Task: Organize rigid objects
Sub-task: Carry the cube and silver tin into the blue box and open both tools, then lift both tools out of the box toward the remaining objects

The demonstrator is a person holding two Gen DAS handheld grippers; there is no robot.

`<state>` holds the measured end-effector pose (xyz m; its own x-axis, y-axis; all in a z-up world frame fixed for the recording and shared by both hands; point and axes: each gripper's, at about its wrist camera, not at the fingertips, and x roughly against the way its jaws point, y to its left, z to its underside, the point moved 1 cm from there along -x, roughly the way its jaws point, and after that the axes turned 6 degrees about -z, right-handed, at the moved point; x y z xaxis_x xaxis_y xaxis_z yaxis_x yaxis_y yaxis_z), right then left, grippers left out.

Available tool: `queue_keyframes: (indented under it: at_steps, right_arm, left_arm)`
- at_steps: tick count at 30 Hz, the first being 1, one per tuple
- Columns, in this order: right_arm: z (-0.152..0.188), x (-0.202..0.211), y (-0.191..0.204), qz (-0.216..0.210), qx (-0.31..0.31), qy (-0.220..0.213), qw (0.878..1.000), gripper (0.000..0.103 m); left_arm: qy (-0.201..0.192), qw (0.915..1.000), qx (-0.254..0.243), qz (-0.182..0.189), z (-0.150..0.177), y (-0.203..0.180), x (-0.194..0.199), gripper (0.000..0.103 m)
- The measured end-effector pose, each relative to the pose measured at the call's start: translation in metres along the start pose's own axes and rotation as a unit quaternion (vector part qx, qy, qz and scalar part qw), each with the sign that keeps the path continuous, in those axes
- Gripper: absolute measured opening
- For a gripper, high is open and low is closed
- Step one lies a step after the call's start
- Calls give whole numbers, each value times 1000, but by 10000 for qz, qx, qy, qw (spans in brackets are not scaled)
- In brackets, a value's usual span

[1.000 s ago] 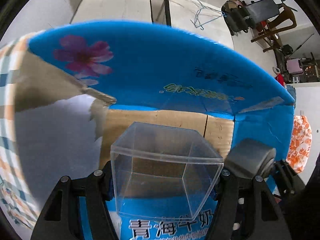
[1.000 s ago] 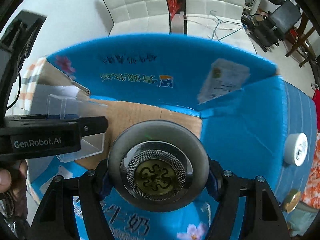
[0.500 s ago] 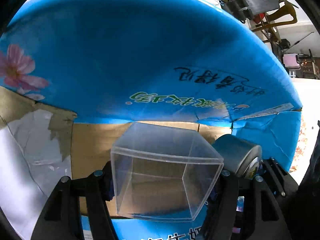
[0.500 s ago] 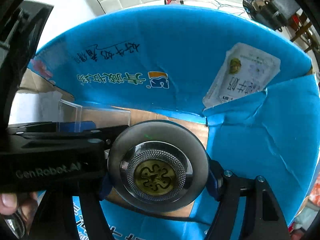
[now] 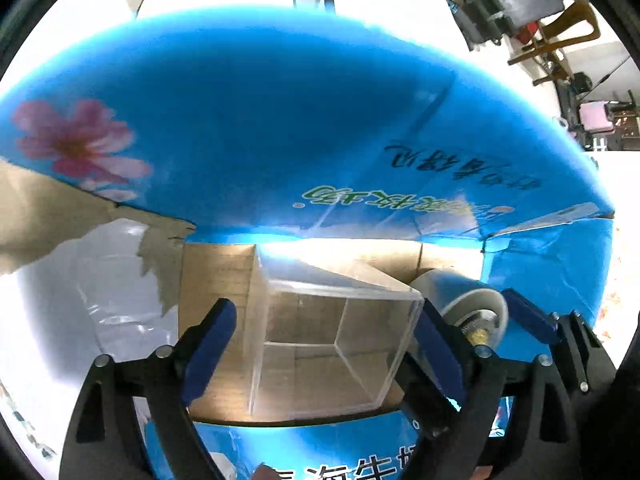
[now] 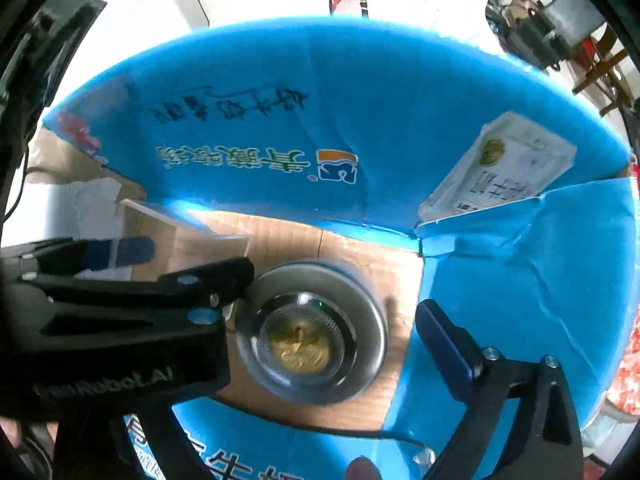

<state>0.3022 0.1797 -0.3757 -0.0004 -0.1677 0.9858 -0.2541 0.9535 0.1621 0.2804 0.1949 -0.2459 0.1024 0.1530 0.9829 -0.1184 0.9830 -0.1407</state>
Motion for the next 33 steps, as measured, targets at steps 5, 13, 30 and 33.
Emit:
queue_keyframes:
  at_steps: [5, 13, 30, 33]
  right_arm:
    - [26, 14, 3, 219, -218, -149, 9994, 99]
    - [75, 58, 10, 447, -375, -554, 9968, 99]
    - [160, 202, 45, 411, -205, -1494, 9877, 99]
    - [177, 225, 51, 297, -169, -1617, 9862, 99]
  left_arm:
    - [-687, 9973, 49, -248, 21, 3, 34, 103]
    - [-1392, 9884, -150, -595, 75, 34, 68, 103]
    - [-2556, 9626, 66, -891, 165, 21, 150, 103]
    - [-2701, 9589, 91, -867, 184, 18, 170, 103]
